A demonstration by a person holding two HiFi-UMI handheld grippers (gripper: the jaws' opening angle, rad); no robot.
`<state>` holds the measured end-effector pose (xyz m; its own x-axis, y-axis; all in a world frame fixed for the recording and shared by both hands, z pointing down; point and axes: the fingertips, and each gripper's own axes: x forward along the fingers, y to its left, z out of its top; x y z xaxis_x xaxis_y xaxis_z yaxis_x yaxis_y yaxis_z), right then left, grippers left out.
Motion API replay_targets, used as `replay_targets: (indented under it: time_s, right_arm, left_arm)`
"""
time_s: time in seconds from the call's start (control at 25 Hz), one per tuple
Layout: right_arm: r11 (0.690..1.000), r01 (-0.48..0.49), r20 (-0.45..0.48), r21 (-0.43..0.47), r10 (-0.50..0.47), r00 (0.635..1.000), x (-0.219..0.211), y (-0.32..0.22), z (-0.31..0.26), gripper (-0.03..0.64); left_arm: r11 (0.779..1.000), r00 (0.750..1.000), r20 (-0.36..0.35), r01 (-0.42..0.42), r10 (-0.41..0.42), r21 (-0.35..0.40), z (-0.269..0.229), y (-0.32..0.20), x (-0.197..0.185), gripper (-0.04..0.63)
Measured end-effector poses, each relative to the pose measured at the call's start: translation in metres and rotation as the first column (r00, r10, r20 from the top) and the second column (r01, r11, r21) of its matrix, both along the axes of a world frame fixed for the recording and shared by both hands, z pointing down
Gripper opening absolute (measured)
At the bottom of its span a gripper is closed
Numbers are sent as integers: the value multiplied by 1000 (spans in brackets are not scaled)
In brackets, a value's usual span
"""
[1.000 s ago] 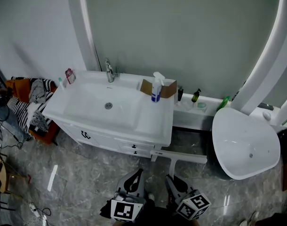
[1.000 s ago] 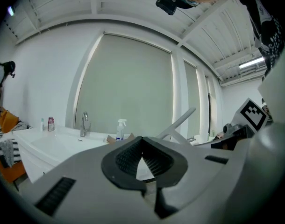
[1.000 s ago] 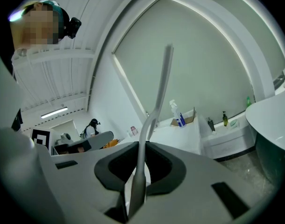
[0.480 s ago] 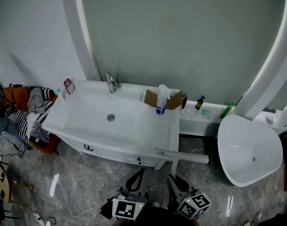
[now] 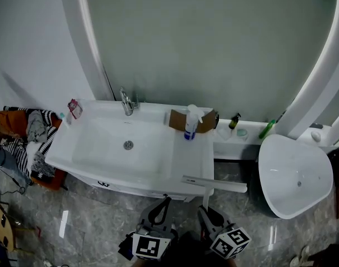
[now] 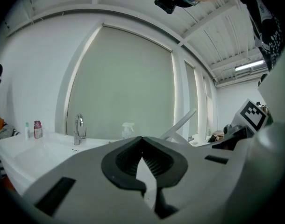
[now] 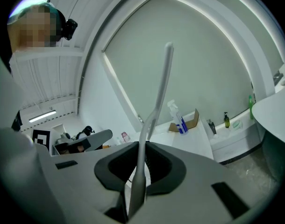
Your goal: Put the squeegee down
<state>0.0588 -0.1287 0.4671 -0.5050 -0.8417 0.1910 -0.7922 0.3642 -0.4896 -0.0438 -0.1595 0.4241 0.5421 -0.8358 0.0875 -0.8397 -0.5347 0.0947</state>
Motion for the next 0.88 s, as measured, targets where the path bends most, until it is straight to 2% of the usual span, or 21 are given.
replay_targets:
  time_s: [0.08,0.2,0.36,0.64,0.72,0.88]
  right_arm:
    - [1000,-4,6,1,4,1000,-3,-5,1,52]
    - [1000,-7,15,-2,7,1000,-5,-13,1,52]
    - [1000,0,17,-9,0,1000,-8,-20,5,52]
    - [999,32,14,-19,-32,999,-6,-46,10,52]
    - [999,40,13,-25,-39,999,-3,-56,11,52]
    - [998,59,15,-35,-58,998,4,-79,11,52]
  left_arm:
    - [1000,1000,27,-1,1,-24,4,-4,-6,5]
    - [1000,1000,4,7,-7,-4,4,-12,-9,5]
    - [1000,1000,17,2,-2,-30,10,-17,-8,5]
    - [999,1000,10,7,-6,-36,16,-42,1,5]
    - [998,1000,27,6,-4,-55,21,-49,4,5]
    - [999,1000,7,15,-14,-45,14,-72,15,5]
